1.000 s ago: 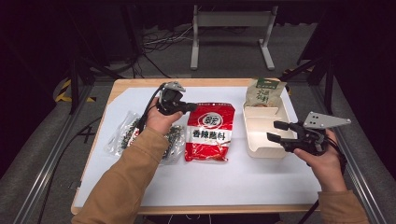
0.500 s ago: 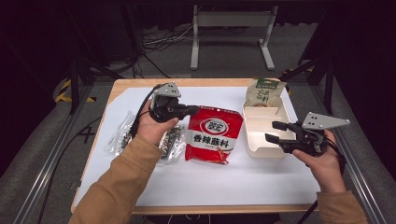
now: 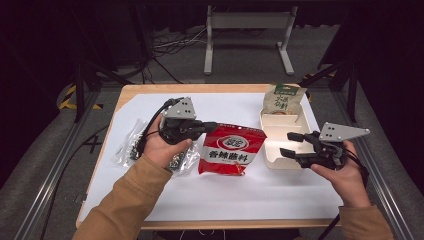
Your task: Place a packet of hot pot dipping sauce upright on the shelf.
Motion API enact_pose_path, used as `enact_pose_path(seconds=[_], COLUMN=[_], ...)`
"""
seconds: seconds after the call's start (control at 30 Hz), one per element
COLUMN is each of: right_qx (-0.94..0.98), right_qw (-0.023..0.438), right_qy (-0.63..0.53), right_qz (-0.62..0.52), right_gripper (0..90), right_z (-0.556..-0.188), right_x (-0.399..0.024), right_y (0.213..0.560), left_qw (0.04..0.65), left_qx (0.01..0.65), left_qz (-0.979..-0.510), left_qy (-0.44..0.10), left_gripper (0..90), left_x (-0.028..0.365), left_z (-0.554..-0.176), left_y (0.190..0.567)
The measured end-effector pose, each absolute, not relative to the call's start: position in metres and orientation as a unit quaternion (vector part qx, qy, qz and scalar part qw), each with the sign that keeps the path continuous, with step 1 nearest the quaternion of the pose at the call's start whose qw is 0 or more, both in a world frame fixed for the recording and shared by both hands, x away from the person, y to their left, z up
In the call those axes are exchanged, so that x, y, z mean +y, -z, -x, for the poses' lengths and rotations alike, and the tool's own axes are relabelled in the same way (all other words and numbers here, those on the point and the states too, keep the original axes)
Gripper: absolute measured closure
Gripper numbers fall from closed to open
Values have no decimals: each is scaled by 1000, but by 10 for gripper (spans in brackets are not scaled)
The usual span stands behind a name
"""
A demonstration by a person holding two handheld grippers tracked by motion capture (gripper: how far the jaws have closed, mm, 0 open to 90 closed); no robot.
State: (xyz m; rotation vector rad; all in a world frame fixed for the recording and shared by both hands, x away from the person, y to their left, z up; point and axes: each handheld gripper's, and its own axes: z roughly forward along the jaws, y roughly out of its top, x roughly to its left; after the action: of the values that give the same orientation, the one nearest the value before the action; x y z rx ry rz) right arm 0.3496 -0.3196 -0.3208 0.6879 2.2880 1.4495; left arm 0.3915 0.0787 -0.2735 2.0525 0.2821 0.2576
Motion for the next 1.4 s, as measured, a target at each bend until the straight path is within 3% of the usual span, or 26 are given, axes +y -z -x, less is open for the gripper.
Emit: enact_pose_path(seconds=[0.57, 1.03, 1.23, 1.3, 1.33, 1.4], right_qx=[824, 842, 838, 842, 842, 845], right_qw=[160, 78, 69, 74, 74, 68], right_qy=[-495, -501, -515, -509, -509, -509], right_qz=[-227, -185, -168, -160, -160, -148], right_gripper=[367, 433, 564, 700, 700, 808], right_z=[-354, -355, -356, -357, -357, -357], right_x=[-298, -269, -263, -263, -263, -265], right_y=[330, 357, 362, 361, 361, 359], left_qw=[525, 546, 550, 554, 554, 556], left_qx=[87, 56, 52, 56, 56, 58], left_qz=[-840, -831, -829, -826, -826, -825], left_qy=[-109, -88, -89, -88, -88, -89], left_gripper=[900, 900, 900, 900, 900, 900], left_x=[75, 62, 60, 61, 61, 62], left_z=[-374, -356, -355, -355, -355, -355], left_y=[258, 245, 244, 244, 244, 244])
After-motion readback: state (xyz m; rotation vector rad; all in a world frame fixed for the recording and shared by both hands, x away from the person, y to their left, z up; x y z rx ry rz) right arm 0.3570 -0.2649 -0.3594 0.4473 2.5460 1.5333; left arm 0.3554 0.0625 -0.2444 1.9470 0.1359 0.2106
